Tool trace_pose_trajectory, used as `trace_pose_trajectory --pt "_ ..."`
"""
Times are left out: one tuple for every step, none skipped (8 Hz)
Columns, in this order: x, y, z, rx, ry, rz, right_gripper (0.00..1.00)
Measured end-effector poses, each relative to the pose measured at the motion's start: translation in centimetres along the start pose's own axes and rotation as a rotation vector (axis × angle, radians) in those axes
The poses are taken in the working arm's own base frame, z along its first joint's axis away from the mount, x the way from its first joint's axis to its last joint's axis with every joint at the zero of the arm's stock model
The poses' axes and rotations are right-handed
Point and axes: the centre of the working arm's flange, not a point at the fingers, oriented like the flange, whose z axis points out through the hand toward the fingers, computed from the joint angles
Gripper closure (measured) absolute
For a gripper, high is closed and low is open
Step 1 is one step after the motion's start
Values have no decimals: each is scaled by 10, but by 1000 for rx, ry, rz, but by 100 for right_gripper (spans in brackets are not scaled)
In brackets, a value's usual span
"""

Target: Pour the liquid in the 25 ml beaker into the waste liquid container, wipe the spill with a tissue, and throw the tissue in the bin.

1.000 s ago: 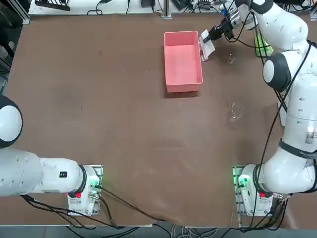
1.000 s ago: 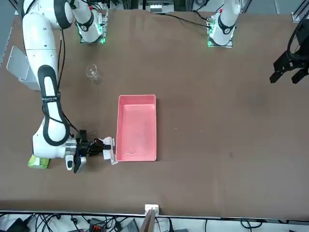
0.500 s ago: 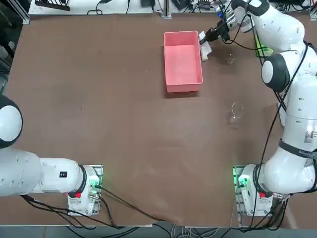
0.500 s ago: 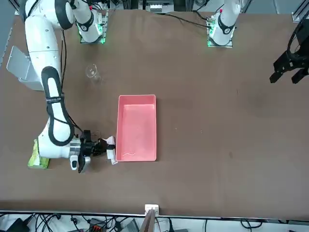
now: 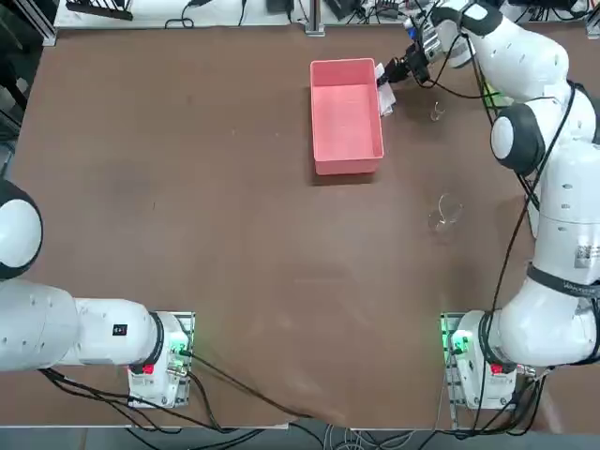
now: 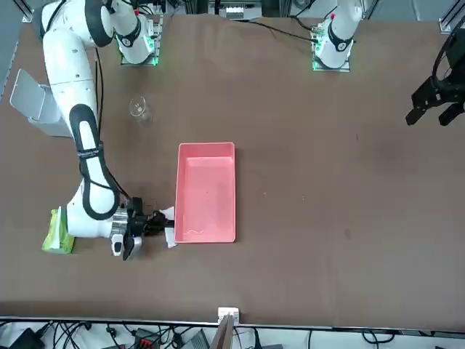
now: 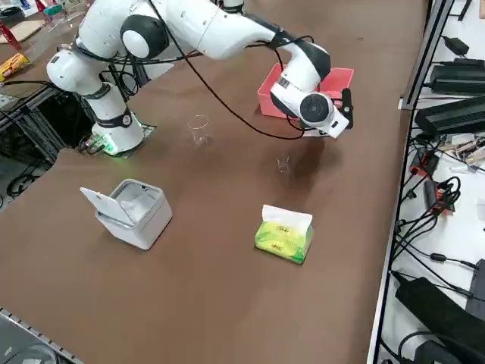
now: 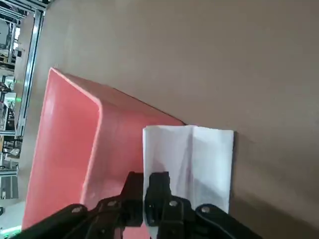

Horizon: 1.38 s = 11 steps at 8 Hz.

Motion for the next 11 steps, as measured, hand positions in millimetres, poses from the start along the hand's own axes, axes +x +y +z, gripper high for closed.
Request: trace_pose_trajectory --pt "-2 3 3 -1 -3 5 95" --pt "-3 6 6 -1 -5 9 95" --pt "-5 9 9 -1 -8 13 95" --pt "-7 12 12 0 -12 17 95" --pt "-8 15 14 -1 -13 16 95" --pt "-9 17 16 -3 -13 14 95" --pt "-10 18 17 -3 -15 14 95" --pt "-11 19 19 -4 -16 14 95" --pt "-12 21 20 -5 -15 8 95" --pt "-11 22 21 -7 -14 1 95" --pt "-10 22 21 -8 -12 -3 95"
